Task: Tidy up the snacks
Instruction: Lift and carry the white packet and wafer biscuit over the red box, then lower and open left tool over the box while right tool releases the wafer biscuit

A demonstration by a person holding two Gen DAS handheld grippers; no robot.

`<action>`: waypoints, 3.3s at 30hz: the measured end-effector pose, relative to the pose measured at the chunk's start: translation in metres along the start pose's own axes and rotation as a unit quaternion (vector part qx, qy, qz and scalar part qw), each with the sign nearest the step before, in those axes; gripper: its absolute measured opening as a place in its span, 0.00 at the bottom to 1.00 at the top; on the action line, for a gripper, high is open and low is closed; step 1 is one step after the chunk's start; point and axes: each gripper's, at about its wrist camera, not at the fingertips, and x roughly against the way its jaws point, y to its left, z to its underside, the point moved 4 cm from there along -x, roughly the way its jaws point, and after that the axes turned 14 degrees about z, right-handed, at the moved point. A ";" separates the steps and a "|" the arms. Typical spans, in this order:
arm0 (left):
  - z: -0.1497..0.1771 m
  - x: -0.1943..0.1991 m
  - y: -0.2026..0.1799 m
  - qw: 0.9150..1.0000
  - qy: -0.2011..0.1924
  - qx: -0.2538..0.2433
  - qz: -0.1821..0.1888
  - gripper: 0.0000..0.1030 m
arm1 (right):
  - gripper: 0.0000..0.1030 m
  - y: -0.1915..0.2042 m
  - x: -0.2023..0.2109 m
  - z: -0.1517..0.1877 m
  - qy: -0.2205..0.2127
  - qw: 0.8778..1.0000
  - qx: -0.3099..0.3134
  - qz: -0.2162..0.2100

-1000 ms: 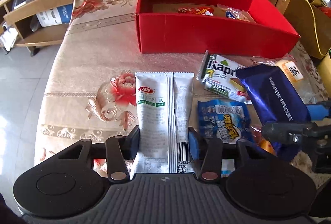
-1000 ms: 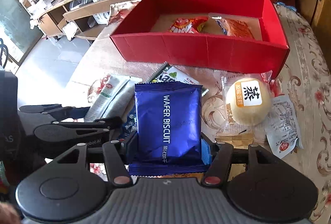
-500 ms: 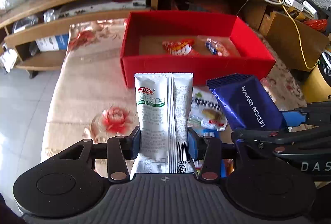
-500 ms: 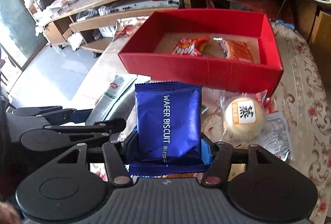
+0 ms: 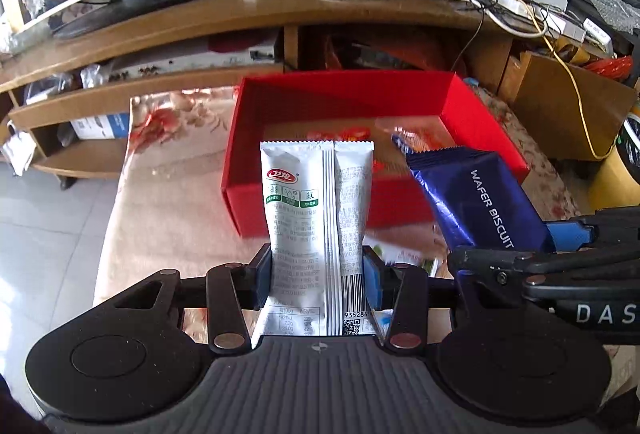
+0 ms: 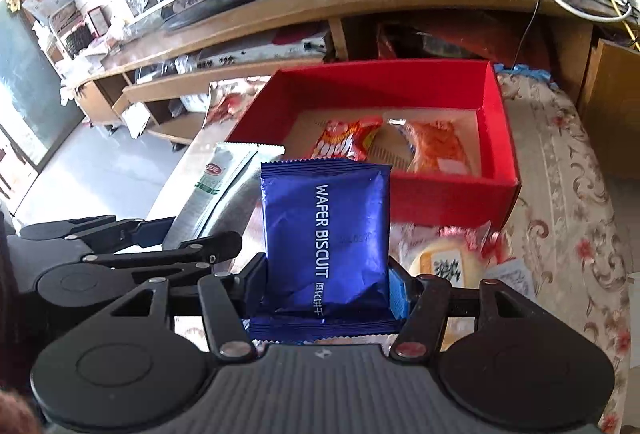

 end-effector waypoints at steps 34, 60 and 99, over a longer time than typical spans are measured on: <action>-0.092 -0.084 0.010 0.999 -0.015 -0.019 -0.031 0.49 | 0.53 -0.036 -0.069 -0.104 -0.034 0.998 -0.026 0.041; -0.070 -0.122 0.026 0.997 0.051 -0.008 -0.052 0.52 | 0.54 -0.032 -0.129 -0.093 0.025 0.997 0.010 0.077; -0.023 -0.042 0.003 1.000 0.020 0.009 -0.004 0.78 | 0.59 -0.044 -0.048 -0.060 -0.019 0.997 -0.011 0.073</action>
